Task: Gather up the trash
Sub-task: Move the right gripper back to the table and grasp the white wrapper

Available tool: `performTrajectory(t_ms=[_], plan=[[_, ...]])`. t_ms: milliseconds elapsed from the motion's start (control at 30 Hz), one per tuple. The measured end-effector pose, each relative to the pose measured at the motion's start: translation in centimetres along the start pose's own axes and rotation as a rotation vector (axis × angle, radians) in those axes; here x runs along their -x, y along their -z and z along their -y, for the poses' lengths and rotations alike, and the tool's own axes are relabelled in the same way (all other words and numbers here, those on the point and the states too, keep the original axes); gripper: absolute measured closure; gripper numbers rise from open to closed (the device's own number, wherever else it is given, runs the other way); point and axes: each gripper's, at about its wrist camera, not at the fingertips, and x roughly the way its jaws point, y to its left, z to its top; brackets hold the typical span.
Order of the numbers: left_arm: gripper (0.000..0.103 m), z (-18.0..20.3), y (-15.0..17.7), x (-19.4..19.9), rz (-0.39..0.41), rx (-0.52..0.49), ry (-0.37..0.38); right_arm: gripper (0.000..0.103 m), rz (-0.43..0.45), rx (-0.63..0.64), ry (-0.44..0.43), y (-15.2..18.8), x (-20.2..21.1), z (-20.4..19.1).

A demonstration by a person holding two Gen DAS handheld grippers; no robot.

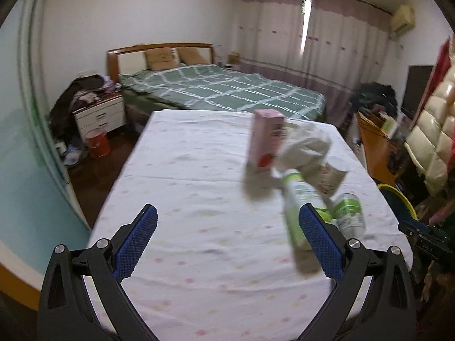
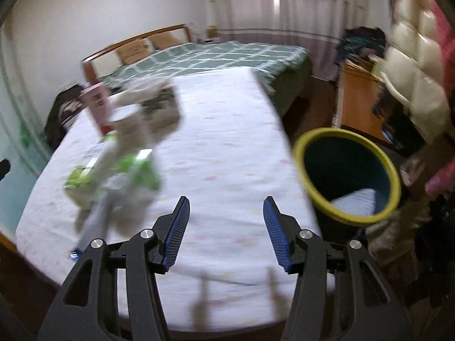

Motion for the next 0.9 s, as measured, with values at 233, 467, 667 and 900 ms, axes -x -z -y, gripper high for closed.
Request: performTrajectory(t_ms=[233, 467, 667, 900], plan=[[0.005, -3.5, 1.3, 1.2, 0.024, 0.055, -0.023, 0.051, -0.072, 0.127, -0.172, 0.7, -1.3, -8.5], [0.005, -3.7, 2.1, 0.6, 0.001, 0.058, 0.005, 0.051, -0.150, 0.167, -0.192, 1.7, -4.0, -12.7], [0.005, -2.8, 2.6, 0.0, -0.013, 0.048, 0.026, 0.065, -0.205, 0.152, -0.187, 2.1, -6.2, -13.5], [0.005, -2.2, 2.7, -0.9, -0.035, 0.038, 0.034, 0.079, -0.204, 0.139, -0.195, 2.0, -6.3, -13.2]])
